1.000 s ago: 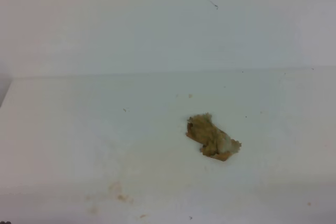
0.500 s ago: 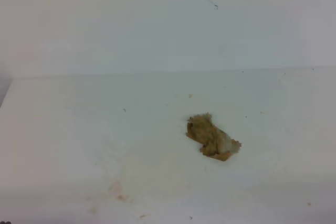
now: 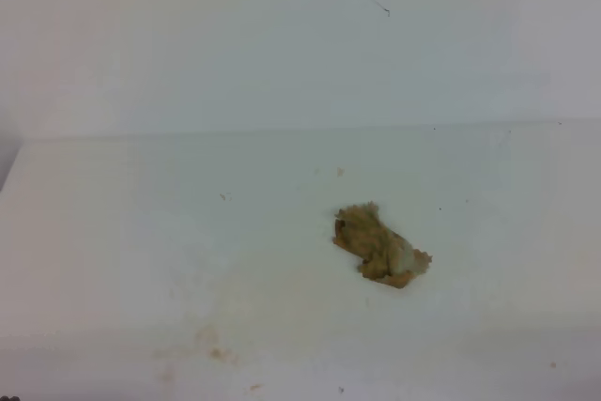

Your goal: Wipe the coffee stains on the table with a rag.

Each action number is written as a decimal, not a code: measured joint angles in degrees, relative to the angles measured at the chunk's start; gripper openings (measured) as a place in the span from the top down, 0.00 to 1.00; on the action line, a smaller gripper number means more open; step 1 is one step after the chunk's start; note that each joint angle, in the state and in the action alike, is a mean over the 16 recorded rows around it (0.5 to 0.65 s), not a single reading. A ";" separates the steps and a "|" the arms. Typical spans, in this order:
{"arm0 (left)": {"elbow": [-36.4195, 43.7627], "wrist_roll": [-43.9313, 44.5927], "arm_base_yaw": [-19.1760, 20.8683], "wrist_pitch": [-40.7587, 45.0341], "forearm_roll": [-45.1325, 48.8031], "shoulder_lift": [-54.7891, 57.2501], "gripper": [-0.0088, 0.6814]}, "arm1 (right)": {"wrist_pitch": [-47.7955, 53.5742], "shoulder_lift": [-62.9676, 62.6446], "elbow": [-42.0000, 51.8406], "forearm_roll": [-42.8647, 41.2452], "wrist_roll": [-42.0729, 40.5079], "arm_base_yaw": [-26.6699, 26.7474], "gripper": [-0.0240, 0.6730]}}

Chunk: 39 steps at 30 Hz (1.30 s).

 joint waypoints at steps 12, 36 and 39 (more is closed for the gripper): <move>0.00 0.00 0.00 0.00 0.00 0.00 0.99 | 0.01 0.01 0.00 0.00 0.03 0.00 0.97; 0.00 0.00 0.00 0.00 0.00 0.00 0.99 | 0.01 0.09 0.00 0.00 0.27 0.00 0.97; 0.00 0.00 0.00 0.00 0.00 0.00 0.99 | 0.01 0.09 0.00 0.00 0.27 0.00 0.97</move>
